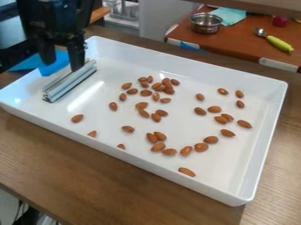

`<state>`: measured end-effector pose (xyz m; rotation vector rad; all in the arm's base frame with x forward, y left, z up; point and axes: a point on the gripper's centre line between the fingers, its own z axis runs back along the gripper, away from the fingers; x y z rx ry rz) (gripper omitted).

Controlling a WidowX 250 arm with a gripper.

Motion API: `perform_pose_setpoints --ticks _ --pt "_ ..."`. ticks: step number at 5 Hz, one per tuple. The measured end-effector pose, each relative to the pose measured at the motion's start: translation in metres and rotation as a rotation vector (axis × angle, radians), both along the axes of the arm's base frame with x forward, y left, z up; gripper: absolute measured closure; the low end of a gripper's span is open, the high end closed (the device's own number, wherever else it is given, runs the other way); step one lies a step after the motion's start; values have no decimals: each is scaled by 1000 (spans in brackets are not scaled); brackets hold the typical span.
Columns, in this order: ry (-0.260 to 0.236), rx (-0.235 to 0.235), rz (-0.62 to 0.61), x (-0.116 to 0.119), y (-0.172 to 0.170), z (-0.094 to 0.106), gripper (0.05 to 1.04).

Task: Sweep into pile

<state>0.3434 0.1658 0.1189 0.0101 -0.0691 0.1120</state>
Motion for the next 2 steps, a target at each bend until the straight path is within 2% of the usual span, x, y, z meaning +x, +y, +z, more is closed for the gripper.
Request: perform_pose_setpoints --ticks 2 --pt "10 40 -32 0 -16 -25 83"
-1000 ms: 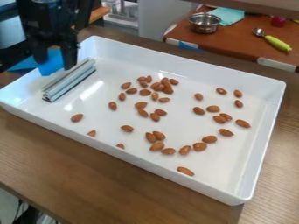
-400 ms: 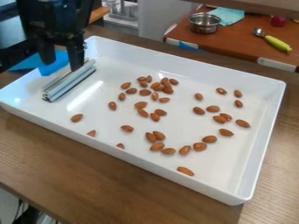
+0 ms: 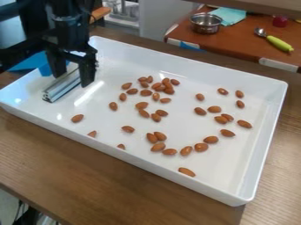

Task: Sweep into pile

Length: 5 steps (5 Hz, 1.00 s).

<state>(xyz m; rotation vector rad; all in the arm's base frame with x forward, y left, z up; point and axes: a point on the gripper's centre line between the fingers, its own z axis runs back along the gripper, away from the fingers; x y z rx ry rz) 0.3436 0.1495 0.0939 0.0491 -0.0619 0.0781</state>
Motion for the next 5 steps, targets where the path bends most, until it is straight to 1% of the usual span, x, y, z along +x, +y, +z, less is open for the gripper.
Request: perform_pose_setpoints --ticks 1,2,3,4,5 --pt "-6 12 8 1 0 -1 131" --pt "-11 13 -2 2 1 -1 323" --pt "-5 2 -36 -6 -3 1 624" --pt "-3 -7 -82 -15 -2 2 759" --pt "3 -7 -102 -23 2 2 759"
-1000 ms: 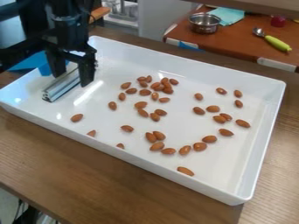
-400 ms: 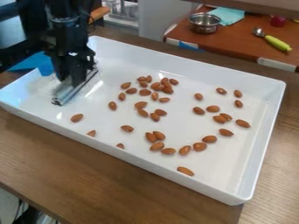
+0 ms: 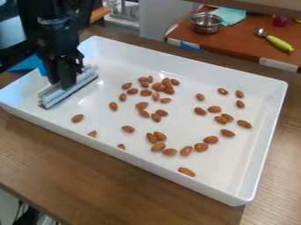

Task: Sweep into pile

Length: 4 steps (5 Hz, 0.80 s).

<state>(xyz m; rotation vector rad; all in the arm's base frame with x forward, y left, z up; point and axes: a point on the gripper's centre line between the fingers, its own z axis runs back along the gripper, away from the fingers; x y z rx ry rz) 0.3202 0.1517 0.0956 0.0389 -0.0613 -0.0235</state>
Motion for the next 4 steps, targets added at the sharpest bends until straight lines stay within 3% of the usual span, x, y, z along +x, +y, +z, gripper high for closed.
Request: perform_pose_setpoints --ticks 1,2,4 --pt "-6 7 -31 -4 -1 4 759" --pt "15 -20 -39 -11 -8 -1 759" --pt "34 -31 -62 -21 -47 -2 759"
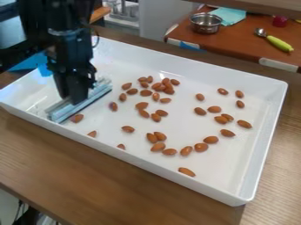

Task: Sweep into pile

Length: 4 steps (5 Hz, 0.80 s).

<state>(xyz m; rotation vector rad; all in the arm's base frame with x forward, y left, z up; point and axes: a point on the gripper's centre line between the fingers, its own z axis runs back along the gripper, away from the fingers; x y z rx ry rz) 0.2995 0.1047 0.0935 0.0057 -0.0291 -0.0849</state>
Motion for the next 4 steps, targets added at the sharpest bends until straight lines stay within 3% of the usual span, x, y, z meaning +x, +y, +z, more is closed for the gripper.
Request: perform_pose_setpoints --ticks 2,4 --pt "-10 18 -1 -1 -34 -3 759" --pt "-6 -4 -15 -7 -83 -4 759"
